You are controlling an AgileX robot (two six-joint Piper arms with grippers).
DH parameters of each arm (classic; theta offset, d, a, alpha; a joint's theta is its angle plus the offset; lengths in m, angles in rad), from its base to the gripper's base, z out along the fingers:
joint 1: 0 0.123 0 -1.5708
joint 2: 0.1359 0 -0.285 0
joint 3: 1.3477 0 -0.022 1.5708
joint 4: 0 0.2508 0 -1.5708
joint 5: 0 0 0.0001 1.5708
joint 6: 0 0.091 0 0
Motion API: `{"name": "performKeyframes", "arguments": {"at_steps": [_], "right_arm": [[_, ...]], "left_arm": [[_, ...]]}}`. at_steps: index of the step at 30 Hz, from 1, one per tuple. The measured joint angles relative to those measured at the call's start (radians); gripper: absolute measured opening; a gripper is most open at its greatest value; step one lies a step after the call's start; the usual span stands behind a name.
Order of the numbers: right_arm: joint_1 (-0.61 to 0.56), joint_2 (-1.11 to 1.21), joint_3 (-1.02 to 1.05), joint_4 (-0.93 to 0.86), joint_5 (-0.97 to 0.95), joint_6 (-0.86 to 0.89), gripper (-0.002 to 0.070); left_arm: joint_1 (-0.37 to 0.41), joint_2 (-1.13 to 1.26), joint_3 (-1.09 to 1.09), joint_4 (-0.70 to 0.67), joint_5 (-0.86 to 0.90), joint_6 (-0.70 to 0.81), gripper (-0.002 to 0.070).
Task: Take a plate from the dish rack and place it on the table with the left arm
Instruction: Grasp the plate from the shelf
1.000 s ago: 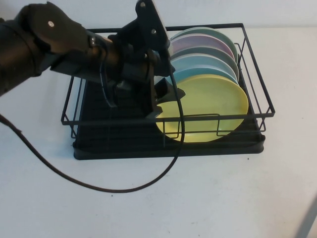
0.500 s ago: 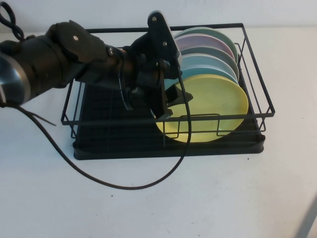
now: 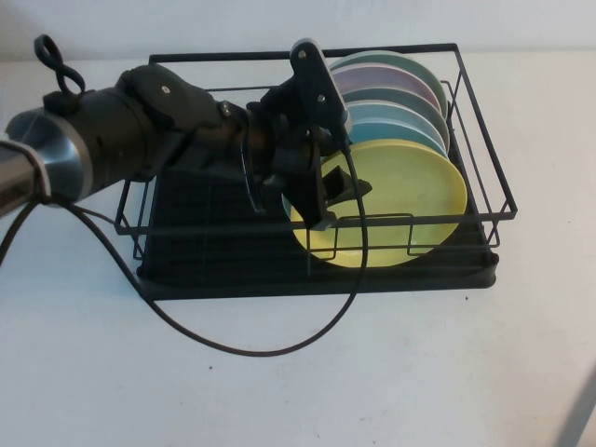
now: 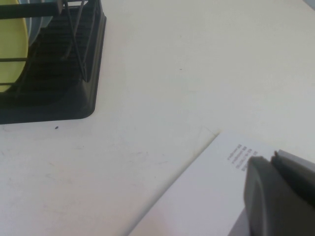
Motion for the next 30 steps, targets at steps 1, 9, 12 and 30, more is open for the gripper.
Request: {"name": "performKeyframes", "arguments": {"at_steps": [1,9,12,30], "right_arm": [[0.0,0.0,0.0,0.0,0.0,0.0,-0.002],[0.0,0.0,0.0,0.0,0.0,0.0,-0.002],[0.0,0.0,0.0,0.0,0.0,0.0,-0.002],[0.0,0.0,0.0,-0.002,0.0,0.0,-0.002]], "left_arm": [[0.0,0.0,0.0,-0.006,-0.002,0.009,0.04],[-0.001,0.004,-0.018,-0.061,-0.032,0.051,0.0188],[-0.001,0.004,-0.036,-0.07,-0.032,0.056,0.0127],[-0.004,-0.064,-0.076,-0.07,-0.05,0.077,0.0055]]}}
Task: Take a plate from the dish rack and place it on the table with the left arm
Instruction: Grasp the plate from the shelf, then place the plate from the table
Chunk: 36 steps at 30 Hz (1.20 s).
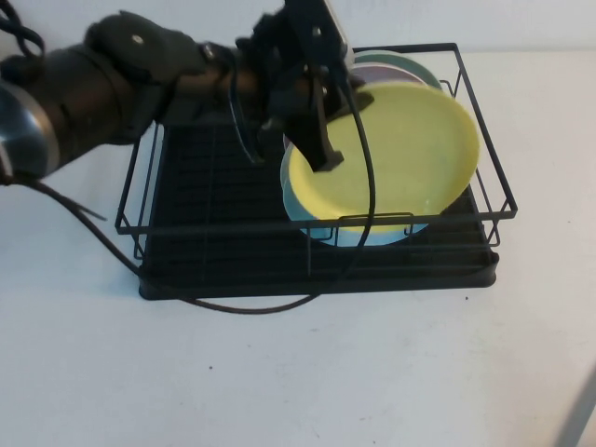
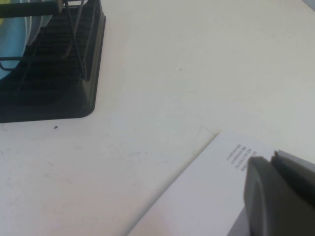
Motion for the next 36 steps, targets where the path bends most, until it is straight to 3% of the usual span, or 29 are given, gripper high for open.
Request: {"name": "performKeyframes", "arguments": {"at_steps": [7,11,15,21,24,27,30,36], "right_arm": [[0.0,0.0,0.0,0.0,0.0,0.0,-0.002],[0.0,0.0,0.0,0.0,0.0,0.0,-0.002],[0.0,0.0,0.0,-0.002,0.0,0.0,-0.002],[0.0,0.0,0.0,-0.002,0.0,0.0,-0.002],[0.0,0.0,0.0,-0.002,0.0,0.0,-0.002],[0.0,0.0,0.0,-0.002,0.0,0.0,-0.002],[0.0,0.0,0.0,-0.002,0.0,0.0,-0.002],[0.0,0.0,0.0,-0.002,0.0,0.0,-0.002]], "left_arm": [[0.0,-0.137,0.0,-0.006,-0.045,0.012,0.0055],[0.0,-0.233,-0.002,-0.006,-0.049,-0.09,0.0055],[0.006,-0.333,-0.008,0.071,0.0,-0.377,0.0055],[0.042,-0.381,-0.01,0.434,0.366,-0.933,0.0055],[0.084,-0.373,0.018,0.499,0.49,-1.112,0.0055],[0.134,-0.373,0.105,0.47,0.546,-1.162,0.0055],[0.184,-0.373,0.25,0.355,0.553,-1.14,0.0055],[0.26,-0.373,0.64,0.004,0.404,-0.926,0.0055]]}}
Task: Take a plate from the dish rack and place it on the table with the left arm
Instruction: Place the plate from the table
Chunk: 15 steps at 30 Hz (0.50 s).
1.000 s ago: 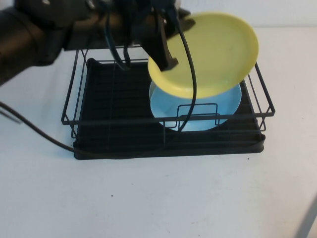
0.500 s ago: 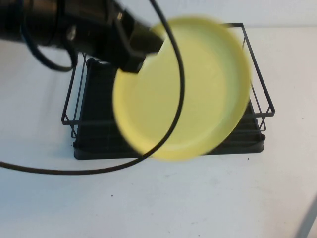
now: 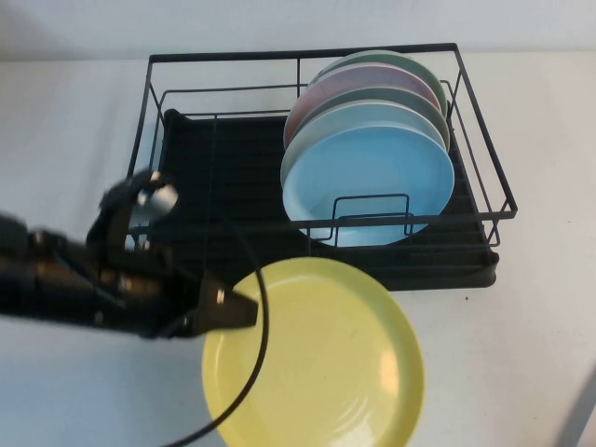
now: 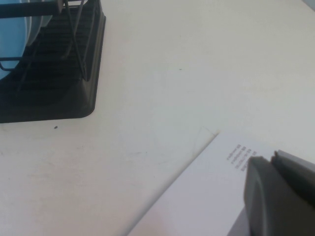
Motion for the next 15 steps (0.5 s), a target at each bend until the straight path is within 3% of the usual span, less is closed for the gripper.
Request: {"name": "performKeyframes", "arguments": {"at_steps": [4,11,15], "right_arm": [[0.0,0.0,0.0,0.0,0.0,0.0,-0.002],[0.0,0.0,0.0,0.0,0.0,0.0,-0.002],[0.0,0.0,0.0,0.0,0.0,0.0,-0.002]], "left_arm": [[0.011,0.024,0.195,-0.19,-0.182,0.154,0.0055],[0.014,0.151,0.254,-0.463,-0.294,0.451,0.0058],[0.014,0.219,0.254,-0.586,-0.28,0.594,0.0144]]}}
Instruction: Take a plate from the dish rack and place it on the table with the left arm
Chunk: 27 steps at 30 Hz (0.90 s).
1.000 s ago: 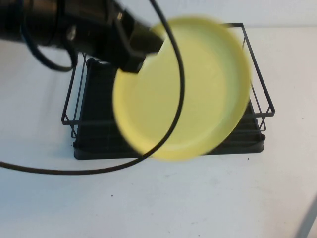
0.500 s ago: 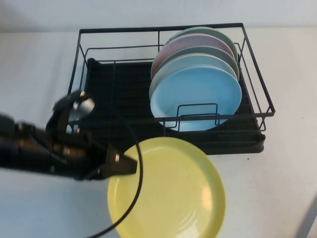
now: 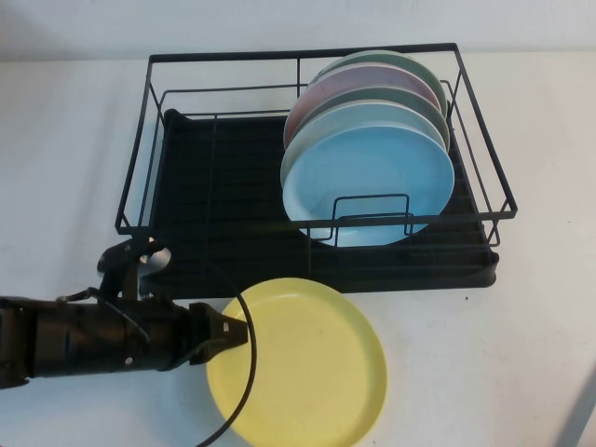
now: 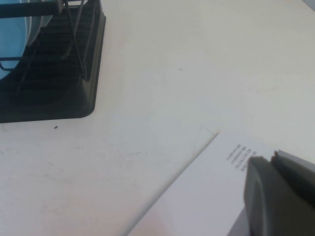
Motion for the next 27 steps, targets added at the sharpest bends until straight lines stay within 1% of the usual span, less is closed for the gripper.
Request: {"name": "performKeyframes", "arguments": {"at_steps": [2,5,8,12,14,15,16,19,20,23,27], "right_arm": [[0.0,0.0,0.0,0.0,0.0,0.0,-0.002],[0.0,0.0,0.0,0.0,0.0,0.0,-0.002],[0.0,0.0,0.0,0.0,0.0,0.0,-0.002],[0.0,0.0,0.0,0.0,0.0,0.0,-0.0021],[0.0,0.0,0.0,0.0,0.0,0.0,-0.002],[0.0,0.0,0.0,0.0,0.0,0.0,-0.002],[0.0,0.0,0.0,0.0,0.0,0.0,-0.002],[0.0,0.0,0.0,0.0,0.0,0.0,-0.002],[0.0,0.0,0.0,0.0,0.0,0.0,-0.002],[0.0,0.0,0.0,0.0,0.0,0.0,-0.002],[0.0,0.0,0.0,0.0,0.0,0.0,-0.002]], "left_arm": [[0.0,0.022,0.0,-0.024,0.0,0.041,0.0238],[0.0,0.033,0.0,-0.046,-0.027,0.095,0.0354],[0.0,0.03,0.0,-0.056,-0.075,0.132,0.0399],[0.0,-0.01,0.0,-0.025,-0.135,0.146,0.0407],[0.0,-0.068,0.0,0.017,-0.16,0.143,0.038],[0.0,-0.095,0.0,0.036,-0.171,0.141,0.0347],[0.0,-0.133,0.0,0.064,-0.181,0.133,0.0301],[0.0,-0.264,0.0,0.167,-0.196,0.1,0.0121],[0.0,-0.317,0.0,0.21,-0.198,0.085,0.0078],[0.0,-0.473,0.002,0.36,-0.196,-0.014,0.0023],[0.0,-0.691,0.002,0.581,-0.171,-0.195,0.0004]]}}
